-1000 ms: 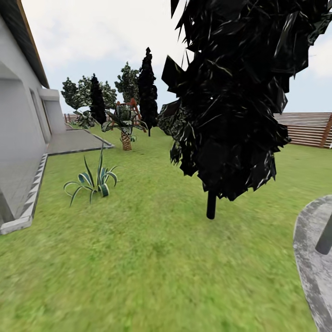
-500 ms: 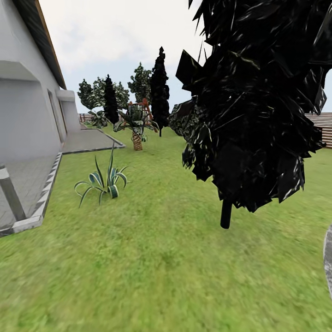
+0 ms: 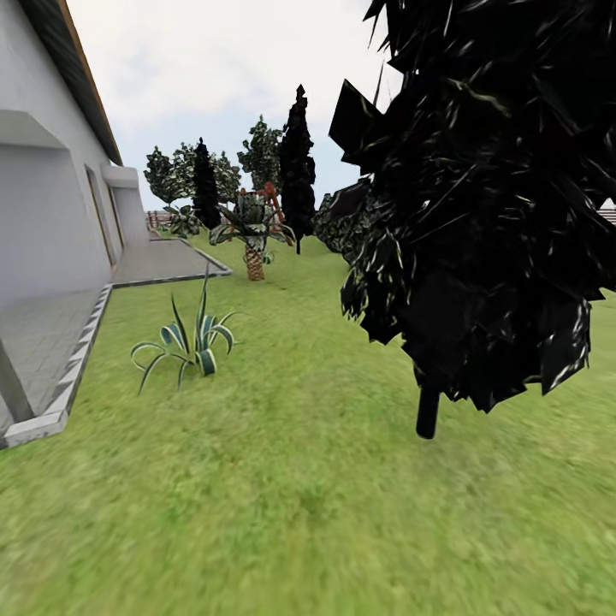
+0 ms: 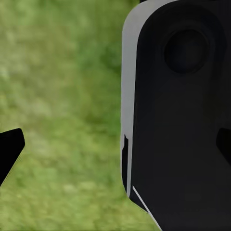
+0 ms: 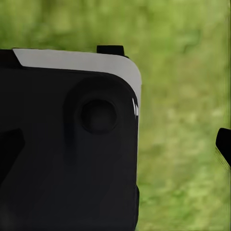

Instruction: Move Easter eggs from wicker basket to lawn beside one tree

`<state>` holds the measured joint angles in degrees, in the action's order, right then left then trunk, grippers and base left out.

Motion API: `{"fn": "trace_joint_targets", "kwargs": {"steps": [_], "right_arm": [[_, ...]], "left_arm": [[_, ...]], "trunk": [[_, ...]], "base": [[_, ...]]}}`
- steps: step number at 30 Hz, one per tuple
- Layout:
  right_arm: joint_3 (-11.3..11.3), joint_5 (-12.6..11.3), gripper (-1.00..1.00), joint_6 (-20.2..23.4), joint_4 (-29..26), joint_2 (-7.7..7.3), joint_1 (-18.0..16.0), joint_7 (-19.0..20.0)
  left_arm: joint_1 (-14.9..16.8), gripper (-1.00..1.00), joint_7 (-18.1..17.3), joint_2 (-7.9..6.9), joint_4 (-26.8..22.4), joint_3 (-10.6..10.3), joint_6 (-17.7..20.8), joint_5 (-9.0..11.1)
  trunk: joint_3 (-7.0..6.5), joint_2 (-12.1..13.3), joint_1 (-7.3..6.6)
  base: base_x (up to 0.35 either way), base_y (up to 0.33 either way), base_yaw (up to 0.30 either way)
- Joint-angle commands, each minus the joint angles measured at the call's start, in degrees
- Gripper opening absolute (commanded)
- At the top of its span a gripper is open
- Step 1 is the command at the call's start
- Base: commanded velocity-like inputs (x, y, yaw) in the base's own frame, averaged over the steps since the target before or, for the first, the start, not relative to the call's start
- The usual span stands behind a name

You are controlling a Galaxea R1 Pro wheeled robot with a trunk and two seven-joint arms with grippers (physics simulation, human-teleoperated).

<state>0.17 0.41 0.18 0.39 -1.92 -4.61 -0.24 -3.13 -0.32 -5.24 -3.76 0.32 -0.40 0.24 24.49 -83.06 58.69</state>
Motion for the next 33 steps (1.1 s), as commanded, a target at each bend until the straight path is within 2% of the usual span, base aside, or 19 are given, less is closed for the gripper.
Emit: {"fn": "trace_joint_targets", "kwargs": {"steps": [1, 8, 31, 33], "right_arm": [[0.01, 0.04, 1.00, 0.01, 0.04, 0.03, -0.05, -0.02], [0.02, 0.07, 1.00, 0.00, 0.04, 0.07, -0.05, -0.06], [-0.10, -0.24, 1.00, 0.22, 0.12, -0.03, -0.05, 0.27], [-0.03, -0.26, 1.00, 0.44, 1.35, 0.12, -0.05, 0.32]], "left_arm": [[-0.03, 1.00, -0.03, -0.02, -0.10, 0.03, -0.04, 0.02], [-0.03, 1.00, -0.03, -0.03, -0.10, 0.03, -0.04, 0.02], [-0.03, 1.00, 0.00, -0.03, -0.10, 0.03, -0.04, 0.02], [-0.03, 1.00, 0.02, 0.02, -0.10, 0.03, -0.06, 0.02]], "trunk": [[0.05, -0.02, 0.04], [0.05, -0.02, 0.04], [0.05, -0.02, 0.04], [0.05, -0.02, 0.04]], "base": [[0.335, 0.000, 0.151], [0.335, 0.000, 0.150], [0.326, 0.000, 0.004], [0.167, 0.000, 0.000]]}}
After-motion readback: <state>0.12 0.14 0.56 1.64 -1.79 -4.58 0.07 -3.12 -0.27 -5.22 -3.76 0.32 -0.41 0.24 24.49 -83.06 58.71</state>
